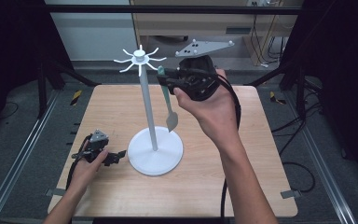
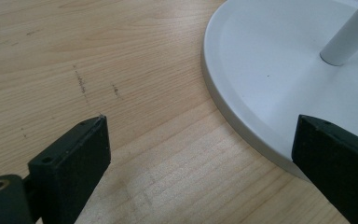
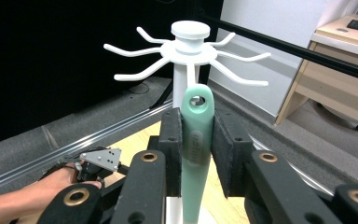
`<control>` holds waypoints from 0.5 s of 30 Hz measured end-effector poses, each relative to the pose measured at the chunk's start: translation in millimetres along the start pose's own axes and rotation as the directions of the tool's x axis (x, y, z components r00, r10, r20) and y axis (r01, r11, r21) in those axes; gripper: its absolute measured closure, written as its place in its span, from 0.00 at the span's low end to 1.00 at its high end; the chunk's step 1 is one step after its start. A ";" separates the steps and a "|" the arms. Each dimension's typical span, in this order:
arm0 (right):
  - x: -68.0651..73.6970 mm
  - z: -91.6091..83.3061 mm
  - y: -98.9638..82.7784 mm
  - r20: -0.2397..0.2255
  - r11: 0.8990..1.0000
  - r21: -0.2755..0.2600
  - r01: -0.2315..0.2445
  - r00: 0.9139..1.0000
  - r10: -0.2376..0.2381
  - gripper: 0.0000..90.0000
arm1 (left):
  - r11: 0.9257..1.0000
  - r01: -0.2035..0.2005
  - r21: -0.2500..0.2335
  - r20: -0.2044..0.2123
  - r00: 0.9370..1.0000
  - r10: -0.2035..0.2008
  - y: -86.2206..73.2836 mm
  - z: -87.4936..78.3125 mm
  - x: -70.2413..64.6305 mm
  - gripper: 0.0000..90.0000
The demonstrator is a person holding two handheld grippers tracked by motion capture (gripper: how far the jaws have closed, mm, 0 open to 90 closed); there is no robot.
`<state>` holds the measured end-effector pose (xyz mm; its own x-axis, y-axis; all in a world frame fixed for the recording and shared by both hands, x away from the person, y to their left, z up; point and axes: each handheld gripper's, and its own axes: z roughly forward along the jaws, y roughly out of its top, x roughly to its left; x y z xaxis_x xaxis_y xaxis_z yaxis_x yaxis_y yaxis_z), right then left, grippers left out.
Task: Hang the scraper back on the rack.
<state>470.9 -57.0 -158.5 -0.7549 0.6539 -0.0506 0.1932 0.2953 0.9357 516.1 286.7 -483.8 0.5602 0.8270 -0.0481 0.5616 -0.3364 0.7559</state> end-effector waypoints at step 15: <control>1.9 14.9 2.6 -0.003 1.000 0.019 0.003 1.000 -0.003 0.83 | 1.000 0.001 -0.003 0.002 1.000 -0.001 0.1 -0.6 0.8 0.05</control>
<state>479.3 -44.6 -161.4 -0.7576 0.6505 -0.0525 0.2025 0.3108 0.9287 516.3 287.6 -483.5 0.5609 0.8264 -0.0499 0.5599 -0.3342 0.7582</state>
